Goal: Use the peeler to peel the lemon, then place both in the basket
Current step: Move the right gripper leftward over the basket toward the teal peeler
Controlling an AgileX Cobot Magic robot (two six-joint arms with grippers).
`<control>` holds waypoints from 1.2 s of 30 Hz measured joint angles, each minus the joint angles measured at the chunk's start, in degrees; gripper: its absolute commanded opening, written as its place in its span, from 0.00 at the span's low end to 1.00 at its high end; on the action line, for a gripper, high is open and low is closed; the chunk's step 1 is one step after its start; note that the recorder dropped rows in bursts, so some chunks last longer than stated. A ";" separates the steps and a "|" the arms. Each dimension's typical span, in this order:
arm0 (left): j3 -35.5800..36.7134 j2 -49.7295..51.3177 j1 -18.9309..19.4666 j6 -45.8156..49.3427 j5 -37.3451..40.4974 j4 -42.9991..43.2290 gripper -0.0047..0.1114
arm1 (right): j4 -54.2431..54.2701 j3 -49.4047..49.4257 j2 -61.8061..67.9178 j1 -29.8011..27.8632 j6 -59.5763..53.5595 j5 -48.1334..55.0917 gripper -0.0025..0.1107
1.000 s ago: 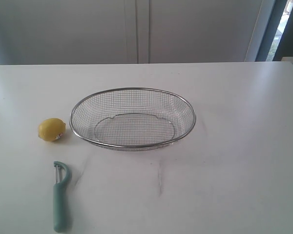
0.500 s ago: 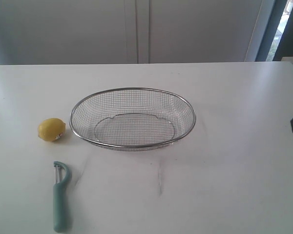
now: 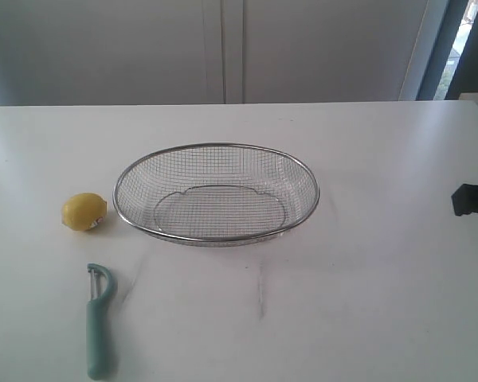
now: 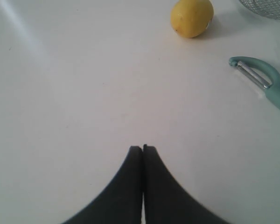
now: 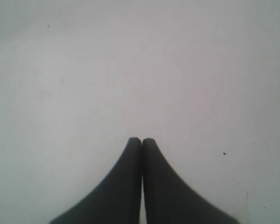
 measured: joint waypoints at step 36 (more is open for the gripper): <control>0.00 0.00 0.00 0.00 0.00 0.00 0.04 | 1.20 -9.29 15.46 32.23 6.50 -3.39 0.02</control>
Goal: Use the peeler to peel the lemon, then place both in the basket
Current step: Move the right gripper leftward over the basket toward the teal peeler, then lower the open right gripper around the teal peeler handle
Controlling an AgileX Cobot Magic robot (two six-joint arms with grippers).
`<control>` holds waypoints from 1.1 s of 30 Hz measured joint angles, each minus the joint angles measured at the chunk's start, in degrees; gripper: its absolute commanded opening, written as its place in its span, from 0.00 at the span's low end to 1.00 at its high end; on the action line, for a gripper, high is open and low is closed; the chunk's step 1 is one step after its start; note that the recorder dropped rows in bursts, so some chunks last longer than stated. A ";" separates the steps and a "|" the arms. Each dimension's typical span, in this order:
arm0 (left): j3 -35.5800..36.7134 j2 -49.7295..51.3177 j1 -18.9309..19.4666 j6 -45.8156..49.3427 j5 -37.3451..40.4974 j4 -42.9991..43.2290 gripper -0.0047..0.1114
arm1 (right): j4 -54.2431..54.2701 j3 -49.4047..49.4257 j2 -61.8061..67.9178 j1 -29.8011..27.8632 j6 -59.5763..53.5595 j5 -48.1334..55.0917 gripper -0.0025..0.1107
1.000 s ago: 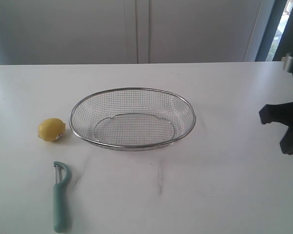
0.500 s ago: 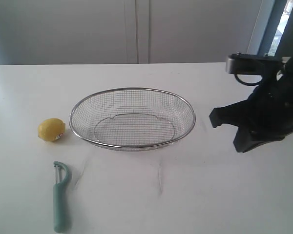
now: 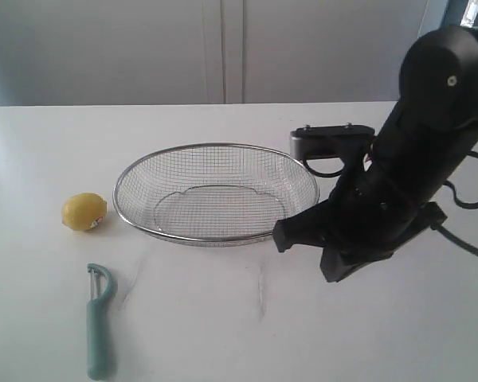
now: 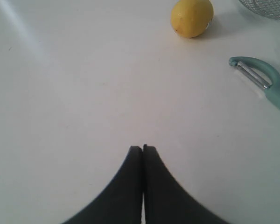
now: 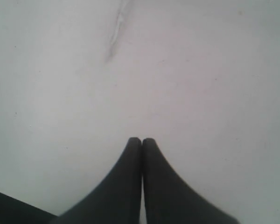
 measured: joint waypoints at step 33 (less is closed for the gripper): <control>0.00 0.00 0.00 0.00 0.00 0.00 0.04 | 0.40 -22.73 20.26 20.63 2.51 -0.55 0.02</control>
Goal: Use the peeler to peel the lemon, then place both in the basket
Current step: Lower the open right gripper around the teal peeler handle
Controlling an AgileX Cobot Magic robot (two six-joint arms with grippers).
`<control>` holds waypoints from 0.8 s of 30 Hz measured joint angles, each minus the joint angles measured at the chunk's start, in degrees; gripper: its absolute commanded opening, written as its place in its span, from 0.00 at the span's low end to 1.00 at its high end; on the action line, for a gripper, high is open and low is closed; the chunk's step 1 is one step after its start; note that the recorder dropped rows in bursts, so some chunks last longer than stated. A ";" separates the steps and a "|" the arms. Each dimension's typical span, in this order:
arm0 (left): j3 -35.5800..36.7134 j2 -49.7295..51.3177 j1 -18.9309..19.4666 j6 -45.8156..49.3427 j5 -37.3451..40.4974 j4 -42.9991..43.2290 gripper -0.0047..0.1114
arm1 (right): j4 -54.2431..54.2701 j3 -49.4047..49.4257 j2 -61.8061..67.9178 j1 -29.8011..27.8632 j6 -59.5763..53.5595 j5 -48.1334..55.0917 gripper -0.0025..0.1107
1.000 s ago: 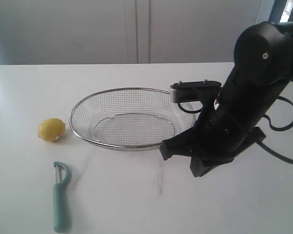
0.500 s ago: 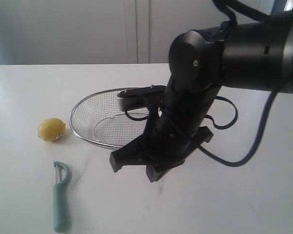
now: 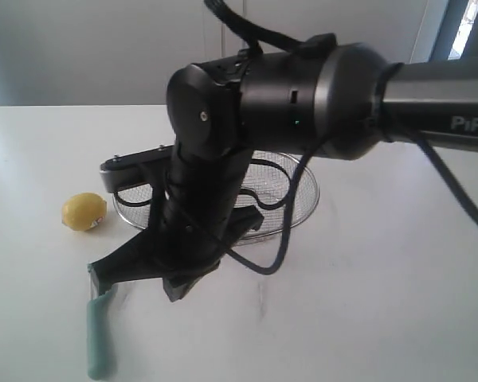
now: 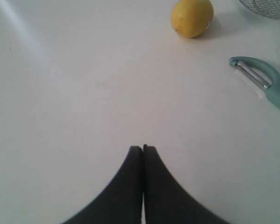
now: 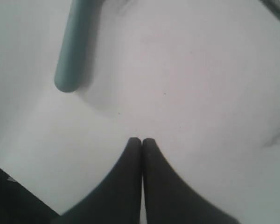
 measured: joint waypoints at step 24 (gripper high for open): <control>0.00 0.00 0.00 0.00 0.00 0.00 0.04 | 0.00 -16.34 15.52 6.95 10.58 -3.00 0.03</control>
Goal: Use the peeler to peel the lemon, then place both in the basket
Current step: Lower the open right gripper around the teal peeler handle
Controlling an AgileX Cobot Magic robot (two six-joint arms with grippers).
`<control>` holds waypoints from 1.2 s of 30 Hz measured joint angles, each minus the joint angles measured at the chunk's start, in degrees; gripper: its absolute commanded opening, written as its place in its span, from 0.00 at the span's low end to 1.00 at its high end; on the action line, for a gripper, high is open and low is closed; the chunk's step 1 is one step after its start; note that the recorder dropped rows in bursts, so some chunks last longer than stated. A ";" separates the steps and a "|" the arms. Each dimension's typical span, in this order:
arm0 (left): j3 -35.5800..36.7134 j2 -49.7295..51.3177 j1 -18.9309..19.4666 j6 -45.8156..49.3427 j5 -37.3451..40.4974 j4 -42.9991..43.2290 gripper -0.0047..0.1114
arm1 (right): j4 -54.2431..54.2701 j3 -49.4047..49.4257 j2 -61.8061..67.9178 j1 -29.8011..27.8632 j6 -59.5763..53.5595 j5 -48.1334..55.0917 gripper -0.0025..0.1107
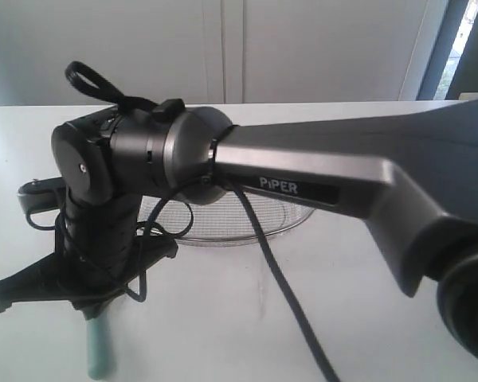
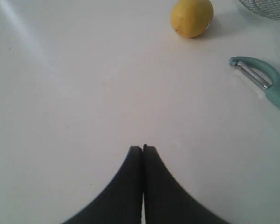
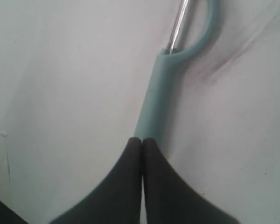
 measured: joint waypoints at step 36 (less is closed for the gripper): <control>0.00 0.00 0.00 0.00 0.00 0.00 0.04 | -10.86 -4.85 4.63 3.36 9.95 5.85 0.38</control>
